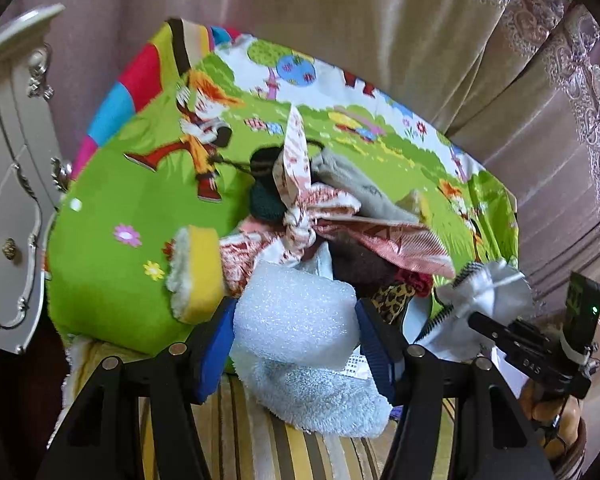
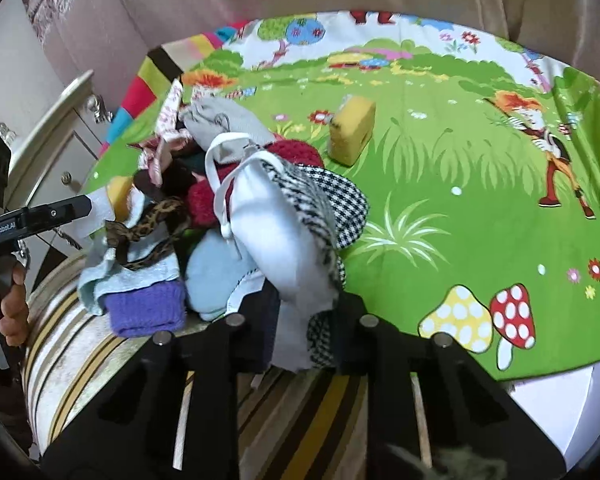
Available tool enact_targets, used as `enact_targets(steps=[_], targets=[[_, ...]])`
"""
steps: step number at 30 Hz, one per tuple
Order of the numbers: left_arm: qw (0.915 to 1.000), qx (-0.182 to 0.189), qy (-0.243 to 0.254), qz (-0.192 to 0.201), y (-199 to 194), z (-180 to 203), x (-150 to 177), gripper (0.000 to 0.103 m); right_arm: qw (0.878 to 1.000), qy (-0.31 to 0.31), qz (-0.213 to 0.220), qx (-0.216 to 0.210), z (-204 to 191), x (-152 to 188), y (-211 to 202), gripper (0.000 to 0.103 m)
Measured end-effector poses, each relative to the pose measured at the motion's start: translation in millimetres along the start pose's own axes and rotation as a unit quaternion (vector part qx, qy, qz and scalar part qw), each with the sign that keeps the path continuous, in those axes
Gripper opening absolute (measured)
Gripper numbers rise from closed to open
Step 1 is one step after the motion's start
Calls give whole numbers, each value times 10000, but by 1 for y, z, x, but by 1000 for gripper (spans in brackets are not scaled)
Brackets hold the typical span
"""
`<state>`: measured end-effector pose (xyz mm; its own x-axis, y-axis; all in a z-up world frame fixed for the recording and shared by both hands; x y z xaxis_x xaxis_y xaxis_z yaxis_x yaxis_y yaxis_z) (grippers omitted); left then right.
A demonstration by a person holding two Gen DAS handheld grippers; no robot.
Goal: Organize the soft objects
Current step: 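Grasp the white-and-gingham cloth with the right gripper while the left grasps the white foam block, then drop the cloth into the white box with the right gripper while the left drops the foam block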
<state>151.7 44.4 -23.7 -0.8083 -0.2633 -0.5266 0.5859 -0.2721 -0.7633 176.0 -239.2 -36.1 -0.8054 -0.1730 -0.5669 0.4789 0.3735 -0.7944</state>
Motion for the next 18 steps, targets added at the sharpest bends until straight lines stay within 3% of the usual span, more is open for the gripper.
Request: enact_targets(steps=[10,18], targets=[[9993,99,186,318,-33,31,0,61,9971,376,663,29,14,8,-64,20],[9962,645,581,58,-26,97,23,61,9890,679,1032,814,64,35,-125,19]])
Point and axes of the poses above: each gripper's, at about its wrist camera, not at the fingertips, and y roughly the way its jaws point, z to its right, x to its underside, the point moved 6 cm from there along y, roughly the way its jaws point, and after that the axes turned 1 degree about z, right-handed, at the moved point
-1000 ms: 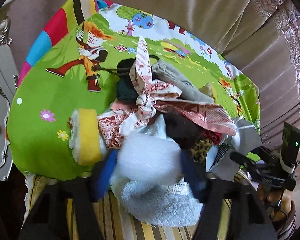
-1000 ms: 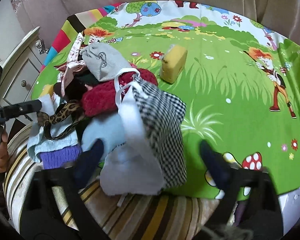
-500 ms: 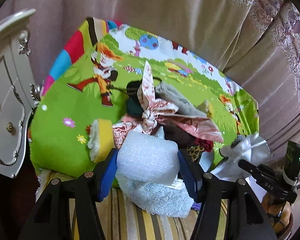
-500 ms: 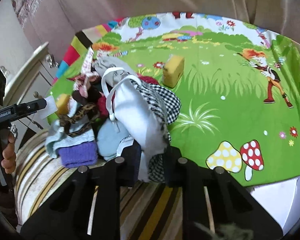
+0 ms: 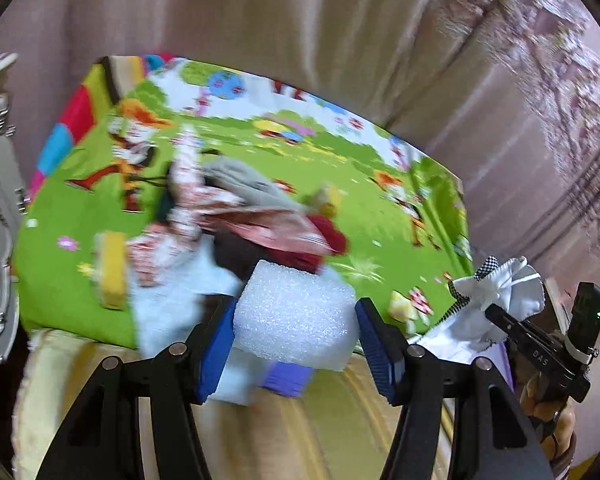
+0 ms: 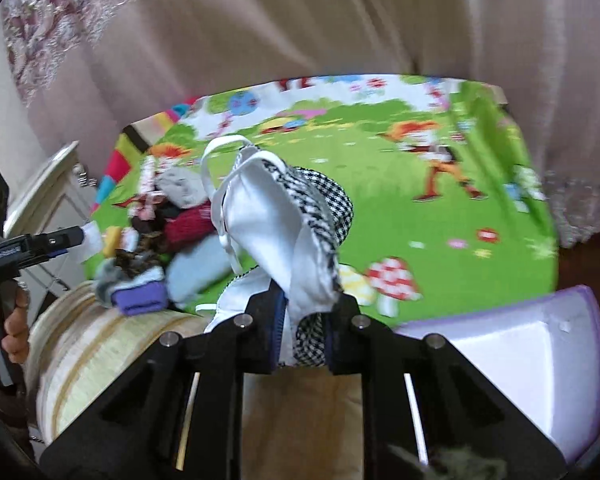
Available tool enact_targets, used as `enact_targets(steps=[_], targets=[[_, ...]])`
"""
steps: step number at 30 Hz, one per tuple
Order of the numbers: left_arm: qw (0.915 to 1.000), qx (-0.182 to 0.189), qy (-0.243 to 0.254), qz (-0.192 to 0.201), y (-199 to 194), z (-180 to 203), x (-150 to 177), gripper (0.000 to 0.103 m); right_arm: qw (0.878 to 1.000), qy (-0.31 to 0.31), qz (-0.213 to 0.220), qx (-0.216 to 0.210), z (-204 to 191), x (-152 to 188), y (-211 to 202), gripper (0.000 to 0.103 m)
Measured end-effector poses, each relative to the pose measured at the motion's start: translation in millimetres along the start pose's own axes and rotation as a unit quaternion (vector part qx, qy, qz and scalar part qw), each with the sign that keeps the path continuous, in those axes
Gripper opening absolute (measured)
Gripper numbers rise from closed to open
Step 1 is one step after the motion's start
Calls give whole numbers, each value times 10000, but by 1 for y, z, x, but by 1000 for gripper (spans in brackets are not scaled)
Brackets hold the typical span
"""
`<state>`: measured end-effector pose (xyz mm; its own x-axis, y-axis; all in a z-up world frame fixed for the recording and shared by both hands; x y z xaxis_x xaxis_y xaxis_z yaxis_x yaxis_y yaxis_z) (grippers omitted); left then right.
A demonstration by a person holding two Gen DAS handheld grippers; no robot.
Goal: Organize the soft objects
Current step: 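Drop the cloth into the white box with the right gripper while the left drops the foam block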
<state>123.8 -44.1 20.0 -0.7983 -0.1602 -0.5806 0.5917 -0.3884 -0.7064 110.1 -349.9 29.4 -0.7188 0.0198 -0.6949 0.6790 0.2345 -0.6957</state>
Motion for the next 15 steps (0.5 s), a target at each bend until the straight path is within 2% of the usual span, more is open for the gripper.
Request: enact_targets(steps=[8,15], targets=[[9946,613,727,-418,31,101,22,61,9933,336,158,1096,80,24,-44,19],[9818,1105,1296,-837,58,185,46,61,9749,540,96,2156,142,52,-70,20]])
Point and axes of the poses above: each gripper's, at about its wrist camera, not at the fingertips, and y roughly the way its jaws point, z to its right, x to its underside, the point moved 6 cm from there along y, roughly the way its jaws point, and after that the axes turned 1 degree about z, right-handed, at the moved point
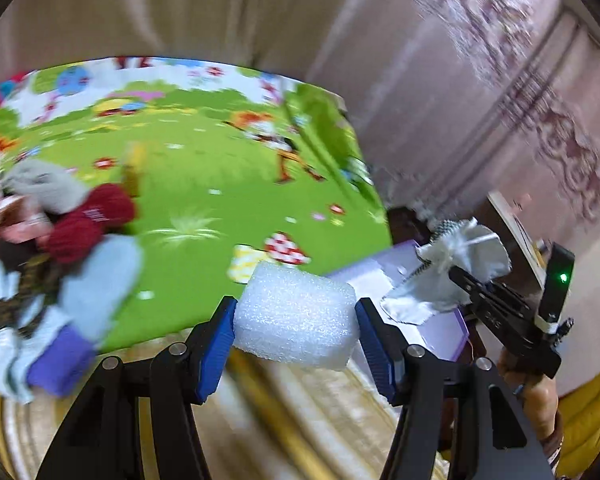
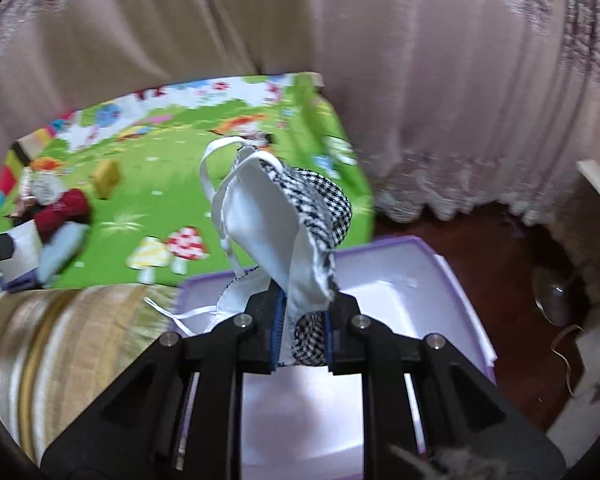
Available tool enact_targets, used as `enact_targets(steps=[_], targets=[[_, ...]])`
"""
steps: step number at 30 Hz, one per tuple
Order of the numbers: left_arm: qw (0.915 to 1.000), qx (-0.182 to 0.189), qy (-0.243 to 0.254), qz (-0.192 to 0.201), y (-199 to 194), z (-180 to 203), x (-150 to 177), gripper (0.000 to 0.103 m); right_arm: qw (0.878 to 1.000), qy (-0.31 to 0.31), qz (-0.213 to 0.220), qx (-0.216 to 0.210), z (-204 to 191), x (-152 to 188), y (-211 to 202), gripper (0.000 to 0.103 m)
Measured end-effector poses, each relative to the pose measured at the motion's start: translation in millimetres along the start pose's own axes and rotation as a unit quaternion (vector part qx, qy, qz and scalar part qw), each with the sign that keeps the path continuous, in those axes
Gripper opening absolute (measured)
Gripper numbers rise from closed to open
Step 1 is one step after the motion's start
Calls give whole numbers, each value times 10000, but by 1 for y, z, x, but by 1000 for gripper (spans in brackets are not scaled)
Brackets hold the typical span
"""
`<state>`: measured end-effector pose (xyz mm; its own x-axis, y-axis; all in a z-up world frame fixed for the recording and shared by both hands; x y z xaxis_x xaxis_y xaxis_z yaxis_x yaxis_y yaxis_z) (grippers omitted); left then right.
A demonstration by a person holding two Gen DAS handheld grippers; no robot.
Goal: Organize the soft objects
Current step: 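Drop the cloth into the white box with the right gripper while the left drops the foam block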
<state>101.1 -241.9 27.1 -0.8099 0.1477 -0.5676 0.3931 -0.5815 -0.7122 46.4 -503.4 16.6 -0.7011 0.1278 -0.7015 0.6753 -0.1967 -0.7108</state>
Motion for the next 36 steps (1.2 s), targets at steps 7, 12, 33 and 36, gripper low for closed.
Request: enact_targets(steps=[7,12,33,36], targets=[[9981,318,411,-337,40,61,1,61,9985,263,-132,459,42,8,2,39],[9958,470,558,-555,62,87,2,66,9993,189,6,336,40,10,-7,70],[9981,242,443,-348,40,56,3,69,9996,23,-82,-255,-3,7,-5,71],[9990,151,340,-256,30,41,2,69,9991,-22,-74,-411,-17,5,-7,71]])
Point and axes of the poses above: each gripper's, at about its wrist camera, not at the fingertips, and y roughly the way its jaws point, z to its right, x to its underside, the point moved 6 cm from there along y, roughly the way its jaws point, and after that the axes turned 1 degree about z, right-handed, at the moved point
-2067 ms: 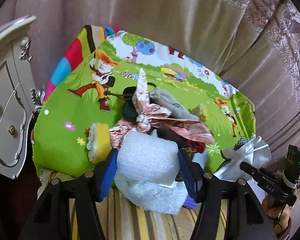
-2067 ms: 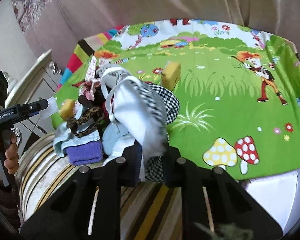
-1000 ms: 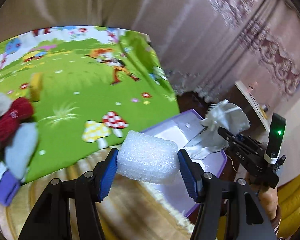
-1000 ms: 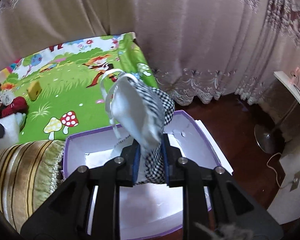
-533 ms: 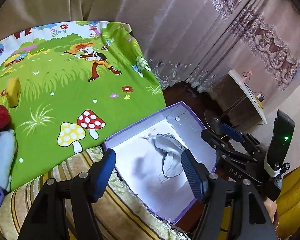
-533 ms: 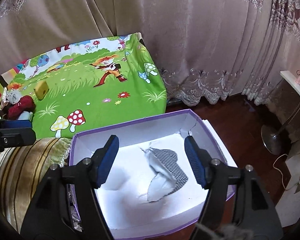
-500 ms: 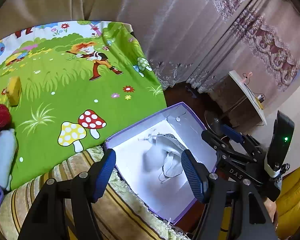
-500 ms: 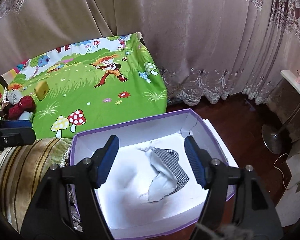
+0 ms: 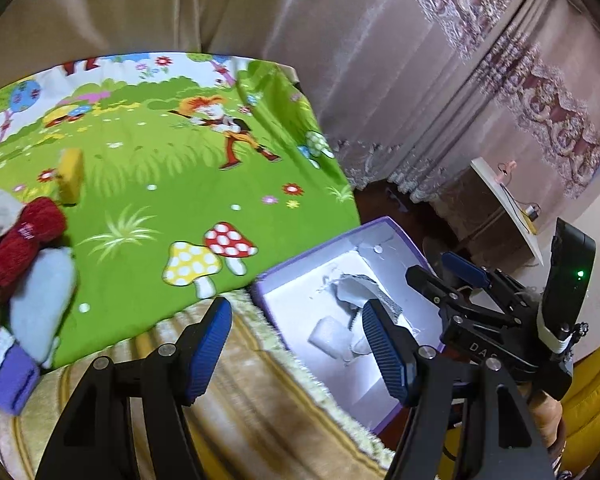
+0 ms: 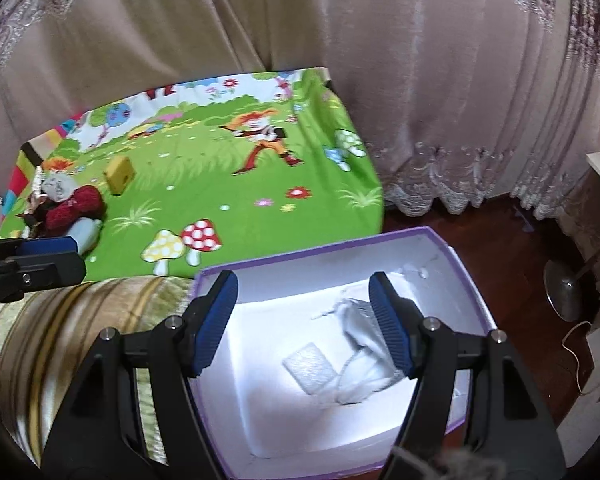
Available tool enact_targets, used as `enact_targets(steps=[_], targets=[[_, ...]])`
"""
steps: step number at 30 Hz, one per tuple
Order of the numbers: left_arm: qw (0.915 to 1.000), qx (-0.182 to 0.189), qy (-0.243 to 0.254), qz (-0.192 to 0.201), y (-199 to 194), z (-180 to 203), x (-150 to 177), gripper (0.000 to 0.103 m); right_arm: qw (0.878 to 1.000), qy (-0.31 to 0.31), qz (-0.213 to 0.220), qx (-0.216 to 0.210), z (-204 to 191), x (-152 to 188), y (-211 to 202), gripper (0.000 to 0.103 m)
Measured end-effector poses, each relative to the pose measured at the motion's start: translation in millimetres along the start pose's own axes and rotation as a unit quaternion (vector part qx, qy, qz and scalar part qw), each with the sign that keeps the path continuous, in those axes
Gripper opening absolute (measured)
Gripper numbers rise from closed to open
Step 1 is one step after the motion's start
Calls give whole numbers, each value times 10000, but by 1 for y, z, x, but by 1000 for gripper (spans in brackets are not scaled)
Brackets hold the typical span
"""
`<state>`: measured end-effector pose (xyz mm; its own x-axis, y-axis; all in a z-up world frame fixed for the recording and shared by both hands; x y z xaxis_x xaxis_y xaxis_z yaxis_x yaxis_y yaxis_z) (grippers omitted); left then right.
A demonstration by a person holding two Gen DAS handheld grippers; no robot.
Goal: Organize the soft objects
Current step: 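Drop the cloth into the white box with the right gripper while the left drops the foam block, then grasp the leopard-print scrunchie with the right gripper while the left grasps the yellow sponge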
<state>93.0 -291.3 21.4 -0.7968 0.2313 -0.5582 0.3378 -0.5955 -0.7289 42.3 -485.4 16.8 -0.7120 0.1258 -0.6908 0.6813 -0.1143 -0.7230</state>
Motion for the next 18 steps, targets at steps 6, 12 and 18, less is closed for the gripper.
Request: enact_targets(steps=[6,12,18], targets=[[9989,-233,-363,192,-26,-44,4,69,9993,-166,-15,-333,-32,-7,-1,72],[9938,-661,-761,462,-62,-100,10,69,9974,-397,-88,-596,-67,-15,-1,73],[9855,-1077,-1149,627,-94,-157,22,69,9946,-547,-141,-867,-99,-21,2,74]])
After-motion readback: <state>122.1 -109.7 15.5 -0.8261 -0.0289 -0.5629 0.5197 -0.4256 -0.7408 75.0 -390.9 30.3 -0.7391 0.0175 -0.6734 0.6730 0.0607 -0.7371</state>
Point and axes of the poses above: each gripper's, at about its wrist camera, not at the fingertips, and y roughly the way its jaws point, z to its right, x to its underside, the point moved 6 cm from there along y, roughly the way its jaws point, and after that the axes turned 1 degree about z, right-handed, at the moved point
